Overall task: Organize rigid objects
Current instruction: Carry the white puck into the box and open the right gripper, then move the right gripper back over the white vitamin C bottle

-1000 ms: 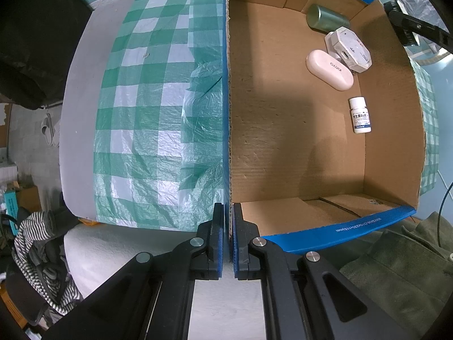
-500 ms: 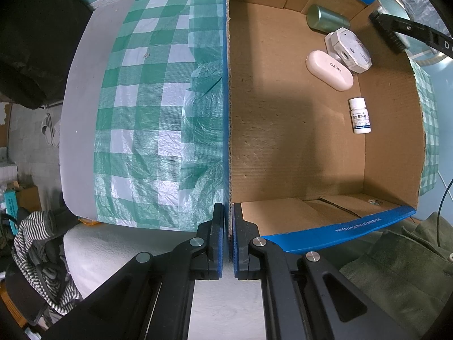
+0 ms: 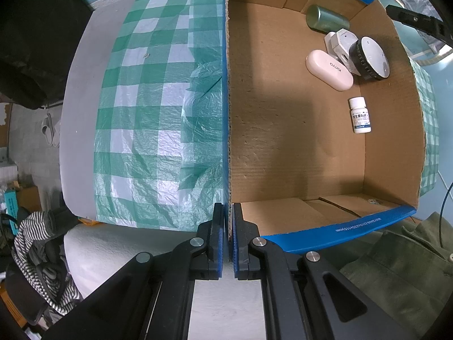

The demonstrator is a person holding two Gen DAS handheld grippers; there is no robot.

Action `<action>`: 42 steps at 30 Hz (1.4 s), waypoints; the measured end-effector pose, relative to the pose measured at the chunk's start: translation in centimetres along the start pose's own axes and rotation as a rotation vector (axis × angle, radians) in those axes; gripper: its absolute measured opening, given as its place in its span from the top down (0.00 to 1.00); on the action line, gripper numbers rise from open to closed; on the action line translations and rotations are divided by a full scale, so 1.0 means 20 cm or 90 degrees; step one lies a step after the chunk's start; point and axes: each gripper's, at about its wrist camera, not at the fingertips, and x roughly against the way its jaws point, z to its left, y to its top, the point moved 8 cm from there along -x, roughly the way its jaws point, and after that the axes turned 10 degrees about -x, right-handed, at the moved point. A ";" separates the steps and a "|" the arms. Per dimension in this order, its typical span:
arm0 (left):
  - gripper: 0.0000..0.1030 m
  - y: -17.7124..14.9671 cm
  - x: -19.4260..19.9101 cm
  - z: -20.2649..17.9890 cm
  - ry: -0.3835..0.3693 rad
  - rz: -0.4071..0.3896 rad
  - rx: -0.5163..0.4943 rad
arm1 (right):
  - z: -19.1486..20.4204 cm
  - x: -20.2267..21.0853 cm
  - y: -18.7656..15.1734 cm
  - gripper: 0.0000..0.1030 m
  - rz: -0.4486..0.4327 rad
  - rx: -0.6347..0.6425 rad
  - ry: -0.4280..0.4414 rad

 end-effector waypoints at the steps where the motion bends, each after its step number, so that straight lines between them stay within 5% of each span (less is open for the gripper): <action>1: 0.95 0.00 0.00 0.00 0.000 0.000 0.000 | 0.00 0.00 0.00 0.39 -0.001 -0.002 0.001; 13: 0.95 0.00 0.00 0.00 0.000 0.000 -0.002 | -0.24 0.03 0.04 0.39 -0.014 -0.076 -0.024; 27: 0.95 0.00 0.00 0.00 -0.002 0.002 0.005 | -0.90 -0.13 -0.02 0.39 0.036 -0.277 -0.072; 42: 0.95 -0.02 -0.01 0.02 -0.002 0.006 0.018 | -1.00 -0.35 -0.13 0.39 0.097 -0.289 -0.087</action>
